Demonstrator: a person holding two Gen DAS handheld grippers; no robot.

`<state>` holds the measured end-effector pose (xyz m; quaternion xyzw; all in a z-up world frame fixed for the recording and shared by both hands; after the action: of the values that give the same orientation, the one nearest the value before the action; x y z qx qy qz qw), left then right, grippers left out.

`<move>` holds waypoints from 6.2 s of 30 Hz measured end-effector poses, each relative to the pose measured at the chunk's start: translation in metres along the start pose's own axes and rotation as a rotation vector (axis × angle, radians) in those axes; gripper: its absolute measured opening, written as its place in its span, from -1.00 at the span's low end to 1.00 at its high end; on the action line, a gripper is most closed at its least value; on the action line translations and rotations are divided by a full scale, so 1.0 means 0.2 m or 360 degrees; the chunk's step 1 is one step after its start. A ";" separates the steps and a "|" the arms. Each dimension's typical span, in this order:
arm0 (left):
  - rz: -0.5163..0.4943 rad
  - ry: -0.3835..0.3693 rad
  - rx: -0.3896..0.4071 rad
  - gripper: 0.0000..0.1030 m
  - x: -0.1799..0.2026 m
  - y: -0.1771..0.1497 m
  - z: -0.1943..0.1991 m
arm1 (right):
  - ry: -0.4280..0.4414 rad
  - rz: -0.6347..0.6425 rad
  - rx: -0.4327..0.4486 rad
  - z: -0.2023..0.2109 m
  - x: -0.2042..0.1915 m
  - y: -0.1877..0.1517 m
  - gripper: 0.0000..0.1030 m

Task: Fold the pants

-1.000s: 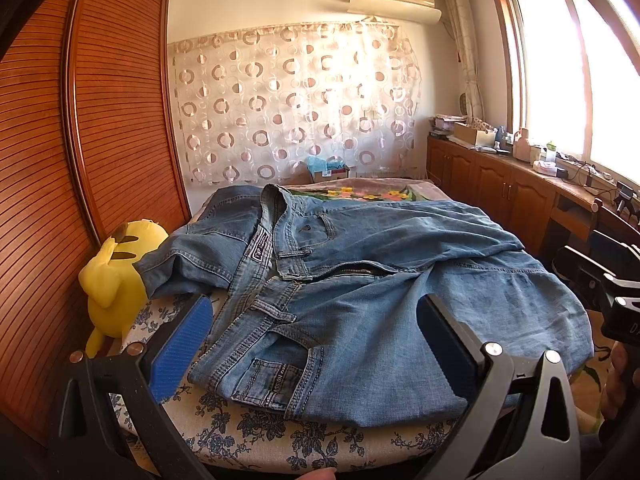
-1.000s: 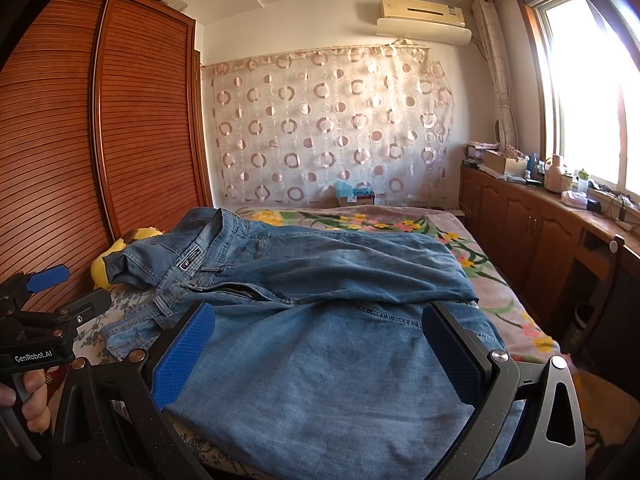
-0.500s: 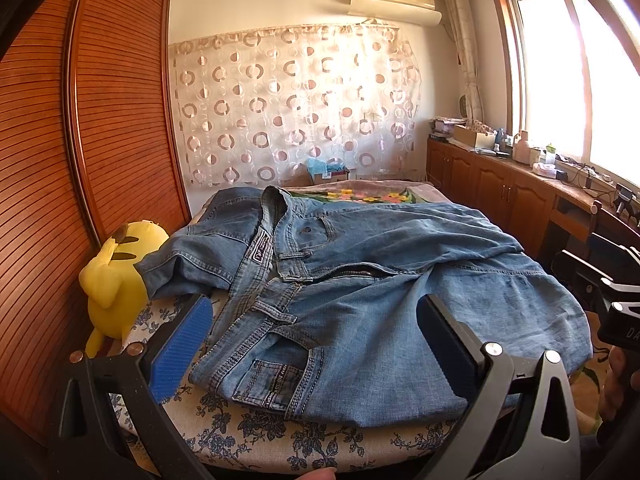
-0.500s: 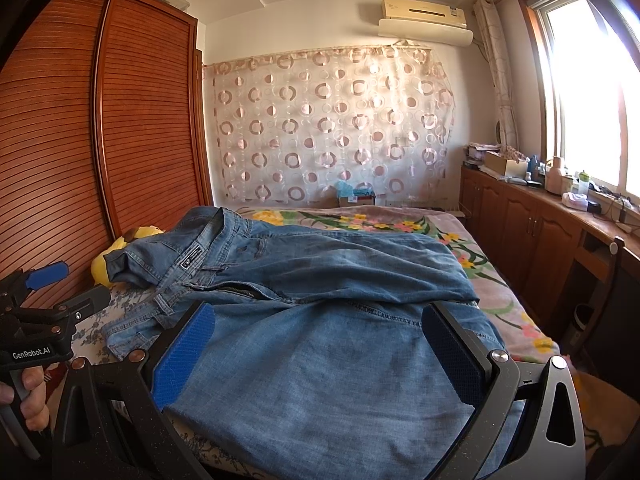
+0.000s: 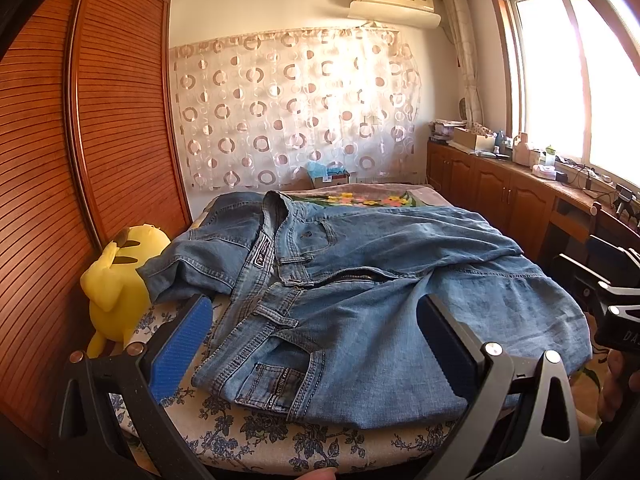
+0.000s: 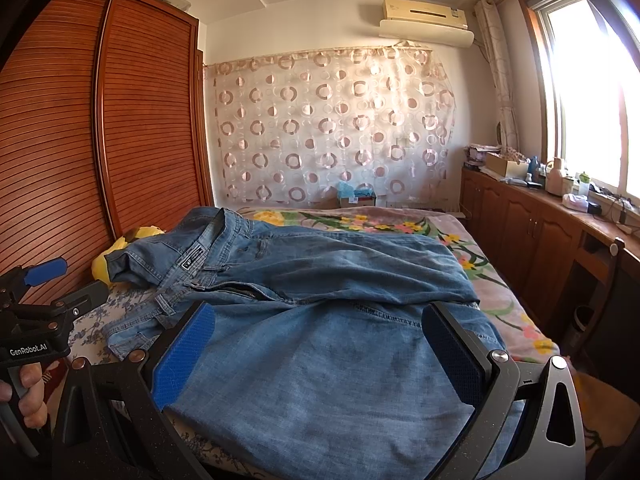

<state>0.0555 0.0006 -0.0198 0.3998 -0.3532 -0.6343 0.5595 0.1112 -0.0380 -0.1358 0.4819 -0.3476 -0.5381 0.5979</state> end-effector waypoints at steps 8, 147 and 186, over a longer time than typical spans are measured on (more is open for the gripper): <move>0.0001 0.0000 0.0002 0.98 0.00 0.00 0.00 | -0.0001 0.0000 0.0001 0.00 0.00 0.00 1.00; 0.0113 -0.0283 -0.0131 -0.70 -0.27 -0.05 -0.19 | 0.0237 0.0240 -0.0685 0.12 0.52 -0.18 -0.19; 0.0089 -0.0298 -0.0163 -0.70 -0.20 -0.07 -0.27 | 0.0106 0.0324 -0.0794 0.33 0.76 -0.30 -0.98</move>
<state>0.0996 0.0425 -0.0513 0.2998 -0.3821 -0.6701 0.5613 0.0589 -0.1963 -0.1888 0.2997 -0.2310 -0.5280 0.7603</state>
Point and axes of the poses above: each gripper's, at about its wrist camera, not at the fingertips, and z roughly against the way its jaws point, x to its right, y to its top, the point moved 7 cm from there along -z, roughly the way its jaws point, and after that the axes turned 4 degrees about -z, right-handed, at the moved point
